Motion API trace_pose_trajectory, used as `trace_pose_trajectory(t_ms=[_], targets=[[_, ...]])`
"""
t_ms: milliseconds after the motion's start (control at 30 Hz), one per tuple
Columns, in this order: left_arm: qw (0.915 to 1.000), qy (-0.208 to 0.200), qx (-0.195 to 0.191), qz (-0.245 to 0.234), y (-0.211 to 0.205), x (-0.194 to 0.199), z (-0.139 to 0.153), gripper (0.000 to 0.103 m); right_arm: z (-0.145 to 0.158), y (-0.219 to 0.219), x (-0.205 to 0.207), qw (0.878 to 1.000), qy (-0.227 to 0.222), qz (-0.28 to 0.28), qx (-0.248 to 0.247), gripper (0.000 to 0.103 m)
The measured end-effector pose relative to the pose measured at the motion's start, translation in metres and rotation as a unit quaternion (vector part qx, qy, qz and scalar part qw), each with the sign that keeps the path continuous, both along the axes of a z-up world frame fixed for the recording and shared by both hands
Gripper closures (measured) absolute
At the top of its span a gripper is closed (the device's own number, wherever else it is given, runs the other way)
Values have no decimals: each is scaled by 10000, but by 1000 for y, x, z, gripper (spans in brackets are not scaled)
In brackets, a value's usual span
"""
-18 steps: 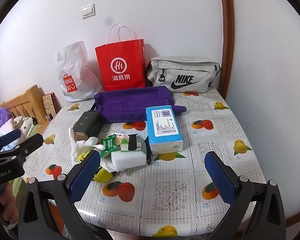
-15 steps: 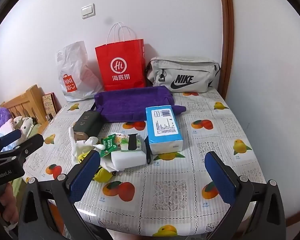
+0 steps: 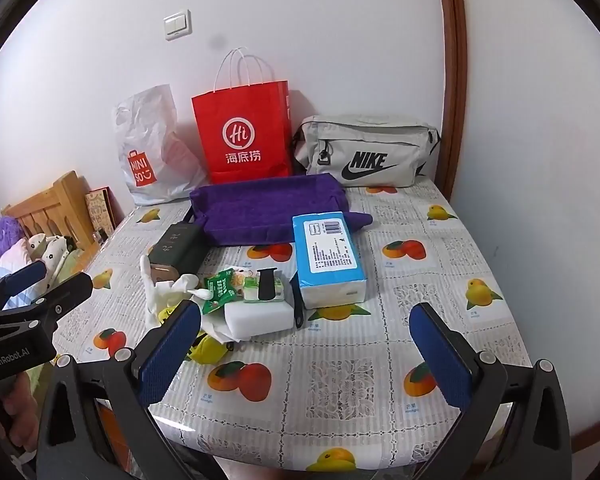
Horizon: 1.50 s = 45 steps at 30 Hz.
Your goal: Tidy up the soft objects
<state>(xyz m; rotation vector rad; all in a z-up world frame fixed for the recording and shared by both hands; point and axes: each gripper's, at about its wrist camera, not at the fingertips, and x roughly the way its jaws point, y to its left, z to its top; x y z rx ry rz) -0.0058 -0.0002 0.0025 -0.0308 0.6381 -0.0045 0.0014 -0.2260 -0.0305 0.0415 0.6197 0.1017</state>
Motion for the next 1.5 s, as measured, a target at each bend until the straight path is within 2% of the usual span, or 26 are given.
trace_pose_trajectory(t_ms=[1500], targets=[[10000, -18, 16, -1, 1, -2, 0, 0, 3, 8, -10, 9999, -124, 81, 26, 0]])
